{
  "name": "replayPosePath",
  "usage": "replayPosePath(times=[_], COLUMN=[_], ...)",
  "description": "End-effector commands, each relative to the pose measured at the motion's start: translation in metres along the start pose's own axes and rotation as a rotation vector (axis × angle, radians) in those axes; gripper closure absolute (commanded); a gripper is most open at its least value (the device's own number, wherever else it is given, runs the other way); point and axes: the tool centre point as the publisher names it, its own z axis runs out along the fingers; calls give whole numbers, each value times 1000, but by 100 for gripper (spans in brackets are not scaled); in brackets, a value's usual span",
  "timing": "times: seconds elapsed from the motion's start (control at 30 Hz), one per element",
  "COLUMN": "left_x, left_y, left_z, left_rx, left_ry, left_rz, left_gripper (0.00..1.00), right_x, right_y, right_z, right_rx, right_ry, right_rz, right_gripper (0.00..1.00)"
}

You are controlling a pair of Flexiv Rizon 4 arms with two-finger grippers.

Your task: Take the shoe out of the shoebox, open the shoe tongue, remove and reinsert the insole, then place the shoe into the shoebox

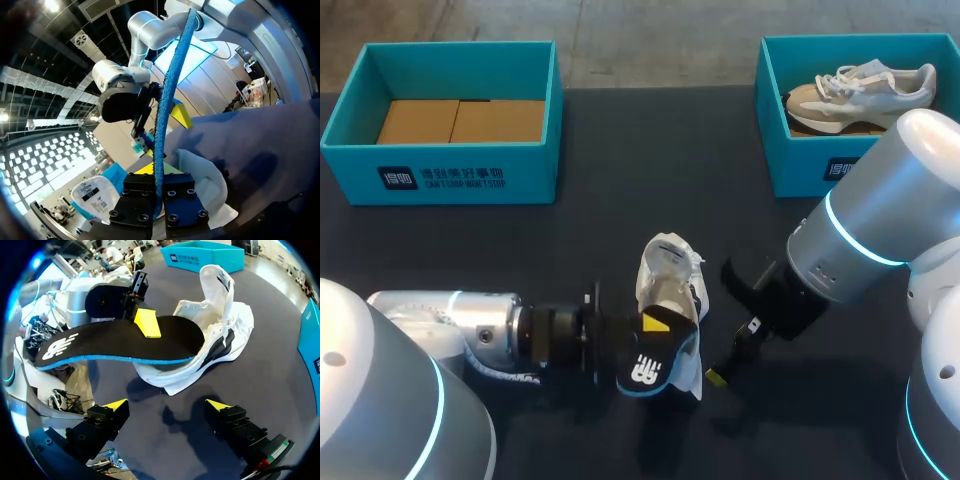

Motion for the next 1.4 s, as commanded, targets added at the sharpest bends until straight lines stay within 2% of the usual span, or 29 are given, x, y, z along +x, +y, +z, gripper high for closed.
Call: replayPosePath(times=[0.03, 0.77, 1.13, 1.4], left_x=[1, 1, -4, -6], left_y=[4, 21, 40, 42], left_z=[4, 9, 12, 12], left_rx=[-5, -87, -119, -158], left_ry=[10, 39, 49, 44], left_rz=[2, 68, 42, 40], left_gripper=[100, 100, 100, 100], right_x=[1, 1, 1, 1], right_y=[0, 0, 0, 0], right_z=[1, 1, 1, 1], right_rx=[-1, -1, -1, -1], right_ry=[-2, -2, -2, -2], right_rz=[1, 1, 1, 1], right_gripper=[0, 0, 0, 0])
